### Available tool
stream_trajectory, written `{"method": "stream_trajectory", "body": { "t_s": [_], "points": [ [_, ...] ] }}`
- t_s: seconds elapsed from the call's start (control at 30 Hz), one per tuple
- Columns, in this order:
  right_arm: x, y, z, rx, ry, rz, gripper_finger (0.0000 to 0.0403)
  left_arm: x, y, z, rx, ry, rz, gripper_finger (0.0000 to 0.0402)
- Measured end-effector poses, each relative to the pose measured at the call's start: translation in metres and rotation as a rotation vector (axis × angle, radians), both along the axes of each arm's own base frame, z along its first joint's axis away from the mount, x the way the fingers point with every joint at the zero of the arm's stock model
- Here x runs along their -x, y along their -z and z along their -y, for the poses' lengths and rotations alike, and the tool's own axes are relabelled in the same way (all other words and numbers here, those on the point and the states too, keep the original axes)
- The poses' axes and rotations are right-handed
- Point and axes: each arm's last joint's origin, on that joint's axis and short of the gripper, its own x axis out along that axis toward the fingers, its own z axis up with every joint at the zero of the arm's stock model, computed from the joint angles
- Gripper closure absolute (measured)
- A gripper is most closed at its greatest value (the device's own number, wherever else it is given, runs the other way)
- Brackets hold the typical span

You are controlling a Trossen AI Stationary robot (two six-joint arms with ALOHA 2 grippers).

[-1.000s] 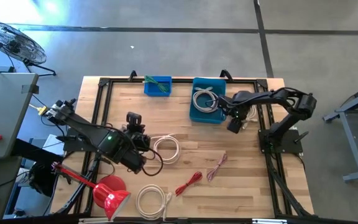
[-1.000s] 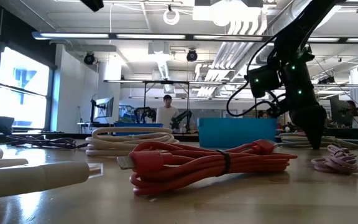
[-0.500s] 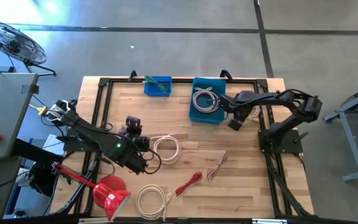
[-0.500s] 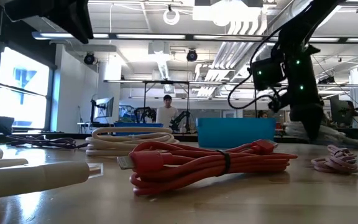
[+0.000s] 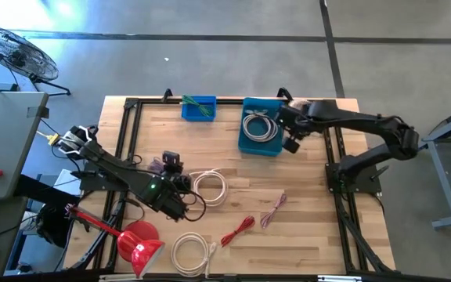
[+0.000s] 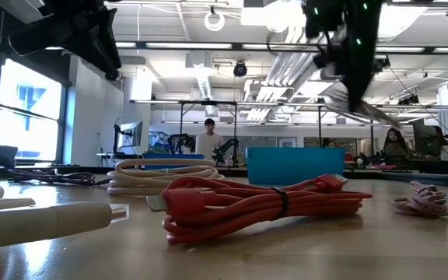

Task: Pick & Place USB Port
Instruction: Put the white HDMI cable into the dark blue bin

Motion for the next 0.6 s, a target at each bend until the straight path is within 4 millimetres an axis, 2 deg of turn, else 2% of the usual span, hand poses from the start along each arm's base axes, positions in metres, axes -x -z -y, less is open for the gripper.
{"method": "stream_trajectory", "body": {
  "t_s": [0.17, 0.3, 0.43, 0.6],
  "points": [
    [-0.031, -0.032, -0.005, 0.013, -0.193, 0.171, 0.0383, -0.010, 0.002, 0.006, 0.011, 0.081, 0.023, 0.0323],
    [-0.057, -0.039, -0.002, -0.022, -0.306, 0.251, 0.0383, -0.015, 0.001, 0.009, 0.014, 0.125, 0.039, 0.0323],
    [-0.079, -0.021, 0.007, -0.085, -0.349, 0.212, 0.0383, -0.015, 0.001, 0.009, 0.024, 0.130, 0.037, 0.0323],
    [-0.101, 0.022, 0.020, -0.201, -0.365, 0.104, 0.0383, -0.015, 0.002, 0.010, 0.048, 0.130, 0.032, 0.0323]
  ]
}}
